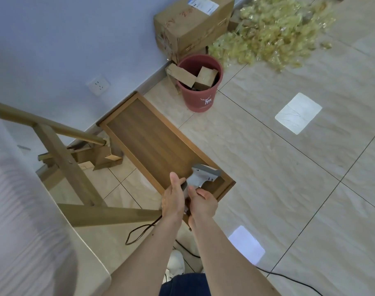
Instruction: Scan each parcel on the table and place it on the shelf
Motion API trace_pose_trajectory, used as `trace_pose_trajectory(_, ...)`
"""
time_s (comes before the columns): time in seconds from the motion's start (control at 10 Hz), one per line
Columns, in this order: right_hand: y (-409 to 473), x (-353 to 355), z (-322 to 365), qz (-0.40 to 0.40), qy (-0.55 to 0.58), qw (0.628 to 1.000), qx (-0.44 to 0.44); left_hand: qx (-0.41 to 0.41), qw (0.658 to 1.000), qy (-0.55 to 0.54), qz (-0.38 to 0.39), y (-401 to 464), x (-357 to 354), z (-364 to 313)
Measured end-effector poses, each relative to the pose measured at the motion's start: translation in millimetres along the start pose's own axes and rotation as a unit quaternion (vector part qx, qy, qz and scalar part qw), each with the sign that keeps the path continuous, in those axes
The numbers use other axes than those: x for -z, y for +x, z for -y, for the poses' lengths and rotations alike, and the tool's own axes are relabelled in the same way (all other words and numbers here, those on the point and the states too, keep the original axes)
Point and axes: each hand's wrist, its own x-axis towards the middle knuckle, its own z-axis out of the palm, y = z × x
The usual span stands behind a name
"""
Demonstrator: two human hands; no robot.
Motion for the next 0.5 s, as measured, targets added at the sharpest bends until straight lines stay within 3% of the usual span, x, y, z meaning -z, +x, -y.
trace_pose_trajectory(0.3,4,-1,-5,-0.002,-0.004,1.0,0.021,0.012,0.999,-0.033,0.038,12,9,5)
trace_pose_trajectory(0.5,-7,5,3,-0.021,-0.002,0.999,0.025,0.028,0.998,-0.049,-0.016,4,9,9)
